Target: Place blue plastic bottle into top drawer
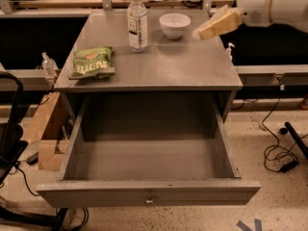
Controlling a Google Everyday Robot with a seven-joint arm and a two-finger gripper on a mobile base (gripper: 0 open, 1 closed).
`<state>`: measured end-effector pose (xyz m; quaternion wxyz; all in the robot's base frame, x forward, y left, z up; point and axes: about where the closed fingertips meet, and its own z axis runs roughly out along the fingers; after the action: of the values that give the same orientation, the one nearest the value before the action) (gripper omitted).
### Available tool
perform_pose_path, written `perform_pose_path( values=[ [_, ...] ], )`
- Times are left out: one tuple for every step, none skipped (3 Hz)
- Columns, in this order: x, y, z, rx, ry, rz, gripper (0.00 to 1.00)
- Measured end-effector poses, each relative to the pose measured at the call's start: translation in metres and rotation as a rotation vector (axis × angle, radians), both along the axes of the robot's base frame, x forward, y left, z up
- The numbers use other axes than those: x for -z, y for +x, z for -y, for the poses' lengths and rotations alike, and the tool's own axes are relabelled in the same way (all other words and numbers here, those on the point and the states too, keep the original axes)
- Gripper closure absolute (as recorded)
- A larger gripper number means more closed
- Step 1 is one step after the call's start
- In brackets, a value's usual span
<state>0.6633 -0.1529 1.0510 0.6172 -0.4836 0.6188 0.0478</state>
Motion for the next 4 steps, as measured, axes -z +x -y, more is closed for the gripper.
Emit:
perform_pose_path(
  values=[
    [-0.008, 0.009, 0.0, 0.034, 0.022, 0.033, 0.0],
    [0.001, 0.014, -0.008, 0.029, 0.058, 0.022, 0.0],
    [0.036, 0.046, -0.033, 0.007, 0.135, -0.044, 0.0],
    [0.076, 0.084, -0.061, 0.0, 0.237, -0.12, 0.0]
  ],
)
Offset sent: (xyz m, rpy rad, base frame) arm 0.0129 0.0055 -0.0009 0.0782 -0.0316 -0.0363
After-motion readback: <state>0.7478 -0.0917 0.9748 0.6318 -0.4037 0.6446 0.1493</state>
